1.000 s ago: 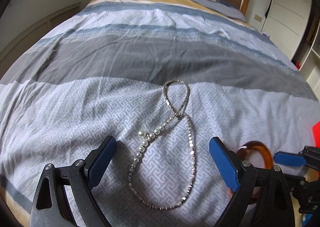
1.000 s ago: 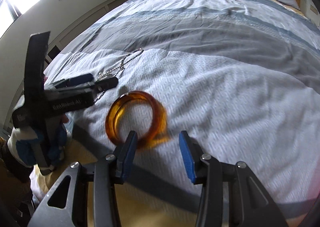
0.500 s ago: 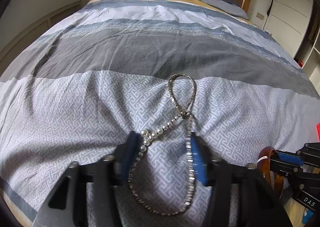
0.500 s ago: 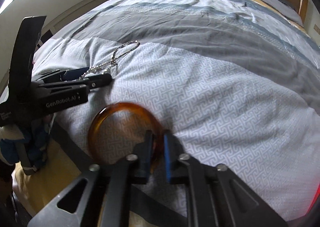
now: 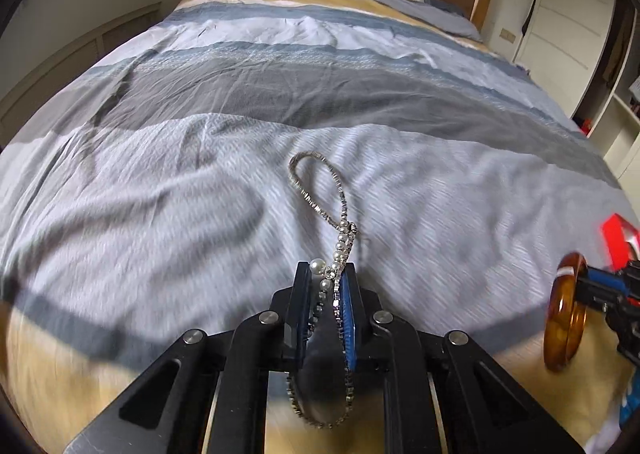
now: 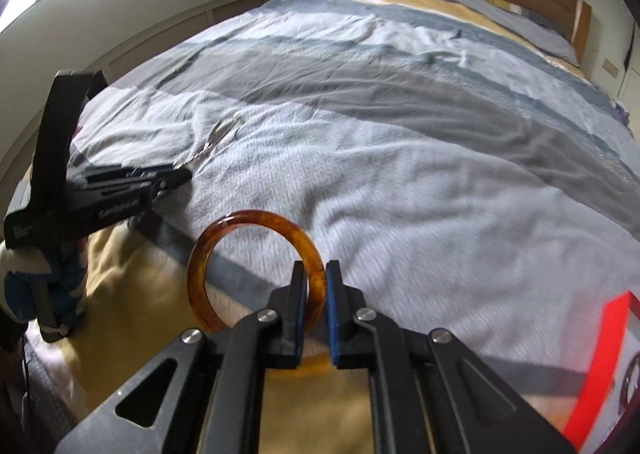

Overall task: Organize jewelry
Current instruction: 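Carry necklace and amber bangle into the red box and open both tools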

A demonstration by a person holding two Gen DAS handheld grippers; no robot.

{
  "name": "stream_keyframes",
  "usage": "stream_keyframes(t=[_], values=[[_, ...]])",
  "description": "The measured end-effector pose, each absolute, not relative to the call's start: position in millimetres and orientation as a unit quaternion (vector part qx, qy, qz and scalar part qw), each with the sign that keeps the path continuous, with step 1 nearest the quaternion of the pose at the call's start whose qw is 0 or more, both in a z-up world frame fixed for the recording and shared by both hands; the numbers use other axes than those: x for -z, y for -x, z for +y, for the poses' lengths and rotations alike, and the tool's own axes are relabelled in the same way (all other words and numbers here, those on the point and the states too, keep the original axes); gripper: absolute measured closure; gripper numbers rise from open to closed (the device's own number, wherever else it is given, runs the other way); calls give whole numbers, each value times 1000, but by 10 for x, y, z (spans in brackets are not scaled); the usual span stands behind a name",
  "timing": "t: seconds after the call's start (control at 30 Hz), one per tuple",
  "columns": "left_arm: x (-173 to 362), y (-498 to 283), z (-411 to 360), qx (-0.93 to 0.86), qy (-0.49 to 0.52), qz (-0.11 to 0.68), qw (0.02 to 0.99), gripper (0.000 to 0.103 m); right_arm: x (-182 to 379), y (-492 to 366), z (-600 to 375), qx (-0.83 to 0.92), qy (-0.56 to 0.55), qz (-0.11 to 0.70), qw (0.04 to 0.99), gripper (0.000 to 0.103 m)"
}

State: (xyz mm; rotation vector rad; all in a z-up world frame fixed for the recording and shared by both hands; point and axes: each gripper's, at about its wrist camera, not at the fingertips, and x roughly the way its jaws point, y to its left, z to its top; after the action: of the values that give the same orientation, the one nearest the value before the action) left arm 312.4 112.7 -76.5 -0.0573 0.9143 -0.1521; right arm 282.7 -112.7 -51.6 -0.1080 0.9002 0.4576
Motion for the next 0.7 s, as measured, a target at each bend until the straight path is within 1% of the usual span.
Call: stream_keyframes(t=[0.13, 0.4, 0.57, 0.7], values=[[558, -2809, 982, 87, 25, 426, 900, 89, 300, -2601, -1330, -207, 41, 415, 885, 95], [-70, -2224, 587, 126, 24, 381, 916, 89, -121, -2082, -1806, -179, 5, 385, 906, 95], [-386, -1922, 163, 162, 14, 360, 919, 89, -279, -1757, -2194, -152, -11, 369, 917, 95], [-537, -1765, -263, 196, 6, 352, 915, 89, -301, -1554, -2664, -119, -28, 365, 923, 95]])
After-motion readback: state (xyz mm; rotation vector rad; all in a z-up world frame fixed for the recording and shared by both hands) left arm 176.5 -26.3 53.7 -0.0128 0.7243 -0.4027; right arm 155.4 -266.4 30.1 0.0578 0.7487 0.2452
